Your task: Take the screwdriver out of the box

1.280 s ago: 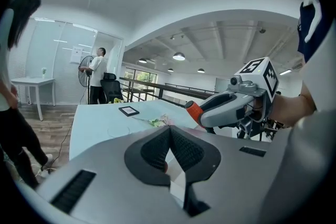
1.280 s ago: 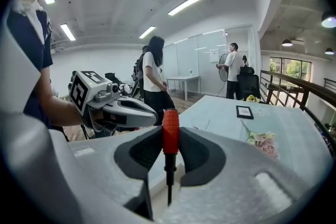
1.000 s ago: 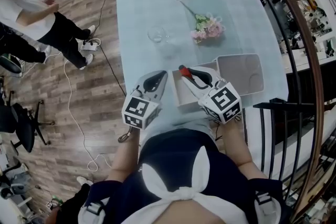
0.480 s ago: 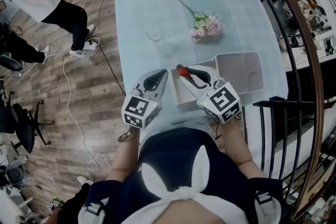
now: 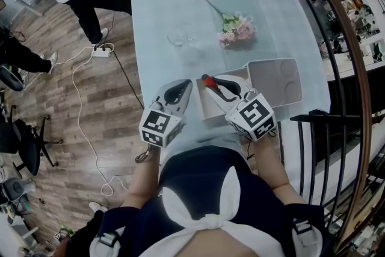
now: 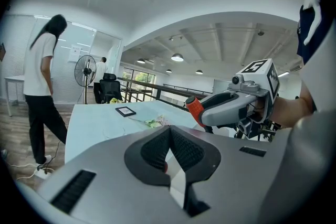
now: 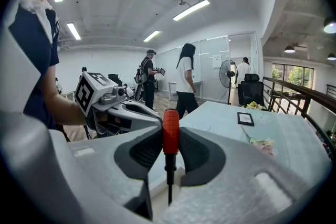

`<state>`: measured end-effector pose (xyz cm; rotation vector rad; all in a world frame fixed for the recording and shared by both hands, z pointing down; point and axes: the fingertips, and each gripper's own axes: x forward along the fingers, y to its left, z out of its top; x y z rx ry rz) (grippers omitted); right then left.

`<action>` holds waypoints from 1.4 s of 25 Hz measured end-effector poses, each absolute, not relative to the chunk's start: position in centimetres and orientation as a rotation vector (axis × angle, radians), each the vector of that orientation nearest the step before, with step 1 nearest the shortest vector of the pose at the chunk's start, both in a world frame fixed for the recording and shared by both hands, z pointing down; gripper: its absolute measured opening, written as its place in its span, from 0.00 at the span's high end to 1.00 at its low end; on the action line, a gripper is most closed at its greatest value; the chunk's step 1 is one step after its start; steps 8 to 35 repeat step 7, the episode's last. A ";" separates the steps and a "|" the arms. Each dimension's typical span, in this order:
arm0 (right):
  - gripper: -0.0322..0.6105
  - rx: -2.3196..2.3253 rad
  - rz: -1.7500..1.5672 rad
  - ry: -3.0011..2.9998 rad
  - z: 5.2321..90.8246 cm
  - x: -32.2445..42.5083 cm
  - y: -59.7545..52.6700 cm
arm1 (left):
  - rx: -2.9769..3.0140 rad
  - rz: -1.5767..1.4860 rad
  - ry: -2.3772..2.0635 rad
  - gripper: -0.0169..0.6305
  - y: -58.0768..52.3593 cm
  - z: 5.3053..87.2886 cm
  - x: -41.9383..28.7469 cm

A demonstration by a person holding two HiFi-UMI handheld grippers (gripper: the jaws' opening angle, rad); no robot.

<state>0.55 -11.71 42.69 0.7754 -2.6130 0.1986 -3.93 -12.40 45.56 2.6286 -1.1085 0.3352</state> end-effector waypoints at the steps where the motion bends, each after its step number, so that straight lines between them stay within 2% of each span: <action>1: 0.80 0.776 0.199 -2.612 42.7 0.6 -11.7 | 2.629 0.335 -1.109 0.95 -12.4 45.6 -3.9; 35: 0.80 0.776 0.197 -2.607 43.1 0.7 -11.4 | 2.630 0.327 -1.109 0.95 -12.2 45.6 -3.8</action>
